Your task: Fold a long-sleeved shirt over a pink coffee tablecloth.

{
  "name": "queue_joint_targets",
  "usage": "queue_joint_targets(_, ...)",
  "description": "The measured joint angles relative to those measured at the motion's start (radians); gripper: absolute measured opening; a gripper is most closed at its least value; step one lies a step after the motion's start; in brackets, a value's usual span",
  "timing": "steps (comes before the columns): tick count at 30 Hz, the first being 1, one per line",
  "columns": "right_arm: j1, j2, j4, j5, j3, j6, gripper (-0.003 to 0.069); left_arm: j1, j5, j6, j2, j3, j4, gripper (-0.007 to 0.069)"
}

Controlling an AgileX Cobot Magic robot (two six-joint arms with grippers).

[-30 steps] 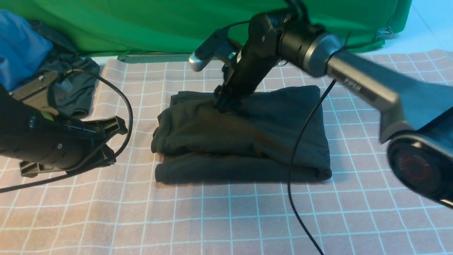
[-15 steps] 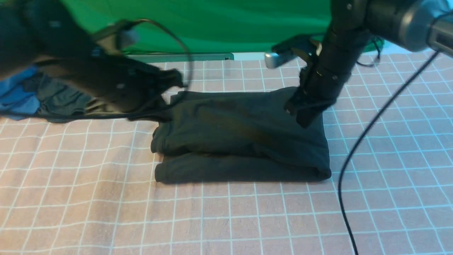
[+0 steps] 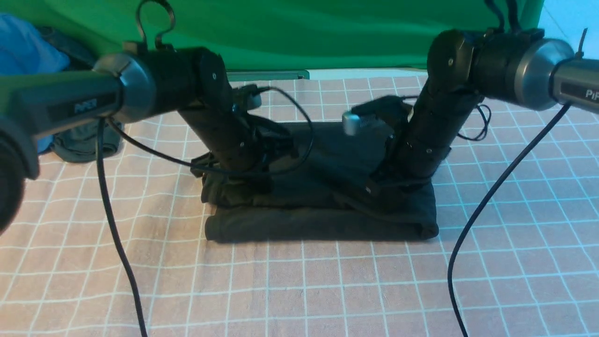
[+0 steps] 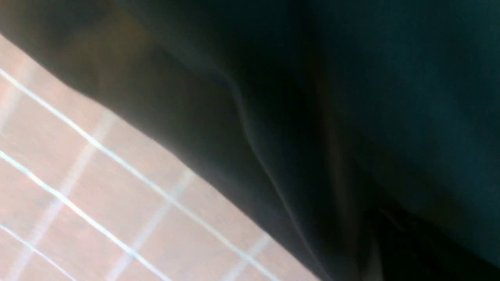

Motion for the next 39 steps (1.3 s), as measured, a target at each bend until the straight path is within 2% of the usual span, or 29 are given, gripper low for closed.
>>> queue_joint_targets(3,0.000,0.000,-0.060,-0.004,0.069,0.036,0.0036,0.004,0.019,-0.038,0.006,-0.001,0.048,0.0013)
queue_joint_targets(9,-0.007,-0.030,-0.063,-0.044,0.112,0.055,0.0036,0.004,0.070,-0.099,0.006,-0.002,0.158,0.0013)
queue_joint_targets(15,-0.021,-0.090,-0.088,-0.048,0.123,0.067,0.0036,0.004,0.103,-0.104,-0.004,-0.015,0.182,0.0013)
queue_joint_targets(17,-0.022,-0.121,-0.087,-0.070,0.123,0.066,0.0036,0.003,0.105,-0.099,-0.024,-0.027,0.163,0.0013)
queue_joint_targets(22,-0.026,-0.162,-0.080,-0.080,0.123,0.062,0.0036,-0.011,0.101,0.012,-0.091,-0.077,-0.053,0.0013)
queue_joint_targets(25,-0.037,-0.162,-0.082,-0.065,0.123,0.073,0.0036,-0.058,0.075,0.046,-0.095,-0.092,-0.115,0.0013)
queue_joint_targets(32,-0.045,-0.156,-0.085,-0.047,0.124,0.086,0.0036,-0.211,-0.043,0.028,-0.016,-0.093,-0.153,0.0013)
queue_joint_targets(39,-0.046,-0.098,-0.091,-0.010,0.125,0.086,0.0036,-0.211,-0.017,-0.003,0.074,-0.099,-0.152,0.0013)
